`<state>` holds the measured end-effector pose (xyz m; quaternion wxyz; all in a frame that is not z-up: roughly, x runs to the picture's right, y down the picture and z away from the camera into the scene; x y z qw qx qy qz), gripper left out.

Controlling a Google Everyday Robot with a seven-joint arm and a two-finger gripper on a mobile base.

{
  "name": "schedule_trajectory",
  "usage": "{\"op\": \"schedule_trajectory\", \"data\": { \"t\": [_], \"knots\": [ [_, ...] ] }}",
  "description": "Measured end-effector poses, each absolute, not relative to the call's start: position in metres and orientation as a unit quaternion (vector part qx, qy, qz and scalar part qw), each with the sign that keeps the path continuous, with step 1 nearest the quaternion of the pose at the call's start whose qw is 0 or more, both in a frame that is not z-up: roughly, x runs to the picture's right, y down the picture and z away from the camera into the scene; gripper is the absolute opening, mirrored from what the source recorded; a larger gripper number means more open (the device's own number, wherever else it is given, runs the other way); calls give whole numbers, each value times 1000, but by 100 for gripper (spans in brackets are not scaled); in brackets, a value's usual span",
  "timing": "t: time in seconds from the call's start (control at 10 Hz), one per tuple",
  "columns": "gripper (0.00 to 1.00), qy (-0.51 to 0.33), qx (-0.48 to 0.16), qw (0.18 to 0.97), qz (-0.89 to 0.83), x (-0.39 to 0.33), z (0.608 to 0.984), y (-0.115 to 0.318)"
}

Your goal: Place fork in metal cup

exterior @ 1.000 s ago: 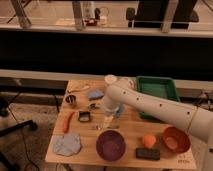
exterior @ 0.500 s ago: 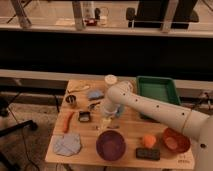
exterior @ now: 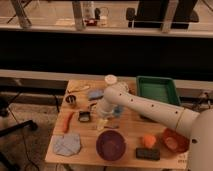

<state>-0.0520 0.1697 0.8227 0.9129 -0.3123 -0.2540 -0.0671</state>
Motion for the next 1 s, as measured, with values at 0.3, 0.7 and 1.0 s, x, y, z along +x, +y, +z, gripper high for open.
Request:
{"op": "schedule_trajectory", "data": {
  "t": [0.3, 0.7, 1.0],
  "knots": [
    [80, -246, -320, 913, -65, -55, 833, 176],
    [80, -220, -325, 918, -59, -38, 845, 179],
    [80, -198, -324, 924, -50, -14, 850, 178]
  ]
}}
